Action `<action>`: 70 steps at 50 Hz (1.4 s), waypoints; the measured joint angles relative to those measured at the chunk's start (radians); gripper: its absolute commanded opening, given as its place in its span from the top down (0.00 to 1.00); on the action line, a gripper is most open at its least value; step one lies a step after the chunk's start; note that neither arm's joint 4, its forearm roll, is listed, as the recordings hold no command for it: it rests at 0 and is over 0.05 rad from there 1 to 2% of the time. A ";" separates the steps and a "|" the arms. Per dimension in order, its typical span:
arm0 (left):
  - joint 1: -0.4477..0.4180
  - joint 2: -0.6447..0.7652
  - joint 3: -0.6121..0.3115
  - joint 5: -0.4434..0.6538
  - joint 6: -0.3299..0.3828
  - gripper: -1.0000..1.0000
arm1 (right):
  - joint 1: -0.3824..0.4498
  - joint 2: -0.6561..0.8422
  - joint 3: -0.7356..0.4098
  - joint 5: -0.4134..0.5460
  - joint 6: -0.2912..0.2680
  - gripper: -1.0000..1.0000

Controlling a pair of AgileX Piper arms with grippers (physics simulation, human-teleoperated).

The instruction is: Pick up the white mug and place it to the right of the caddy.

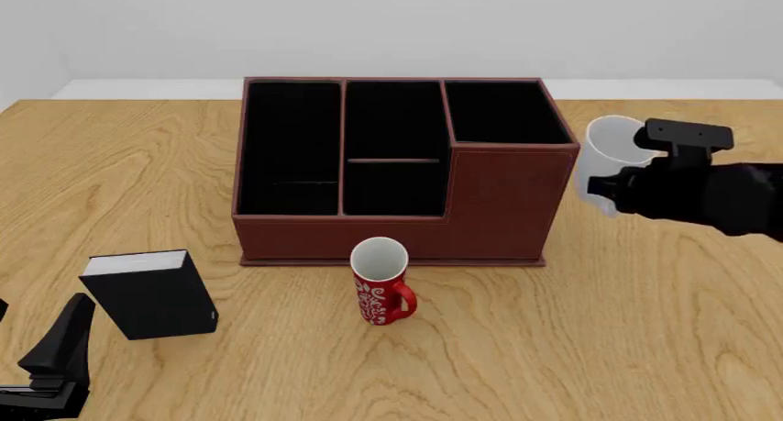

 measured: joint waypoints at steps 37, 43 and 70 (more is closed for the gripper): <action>0.000 0.000 0.000 0.000 0.000 0.00 | 0.003 0.091 -0.001 -0.045 0.003 1.00; 0.000 0.000 0.000 0.000 0.000 0.00 | 0.000 0.102 0.002 -0.053 0.003 1.00; 0.000 0.000 0.000 0.000 0.000 0.00 | -0.004 0.144 0.031 -0.098 0.014 1.00</action>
